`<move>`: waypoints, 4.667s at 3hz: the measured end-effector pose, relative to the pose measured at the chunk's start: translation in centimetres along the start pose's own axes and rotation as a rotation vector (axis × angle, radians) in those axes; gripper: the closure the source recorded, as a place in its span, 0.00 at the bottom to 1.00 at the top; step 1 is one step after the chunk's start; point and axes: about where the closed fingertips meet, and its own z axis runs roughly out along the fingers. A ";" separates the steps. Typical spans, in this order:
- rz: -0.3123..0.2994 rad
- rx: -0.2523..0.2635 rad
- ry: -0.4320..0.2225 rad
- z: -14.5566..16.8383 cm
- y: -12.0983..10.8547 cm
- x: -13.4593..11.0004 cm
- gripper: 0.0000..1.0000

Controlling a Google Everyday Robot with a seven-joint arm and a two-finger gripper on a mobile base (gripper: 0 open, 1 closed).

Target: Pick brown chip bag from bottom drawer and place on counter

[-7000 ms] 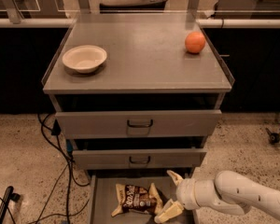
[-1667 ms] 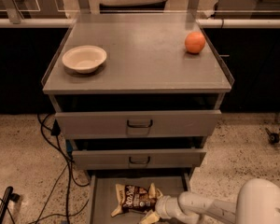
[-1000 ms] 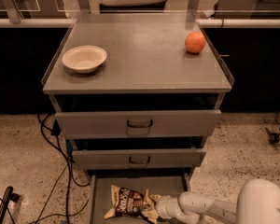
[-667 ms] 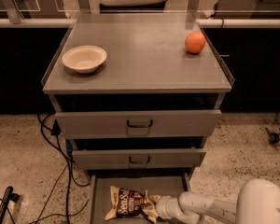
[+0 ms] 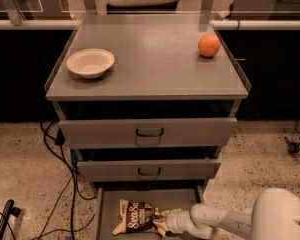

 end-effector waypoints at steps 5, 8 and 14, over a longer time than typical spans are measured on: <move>-0.122 -0.110 -0.177 -17.2 0.5 -11.6 1.00; -0.190 -0.123 -0.196 -27.1 -0.4 -15.7 1.00; -0.664 -0.067 -0.338 -54.8 11.2 -36.7 1.00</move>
Offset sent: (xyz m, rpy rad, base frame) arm 0.0383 -0.0158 0.1378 0.1103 -0.0673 0.0377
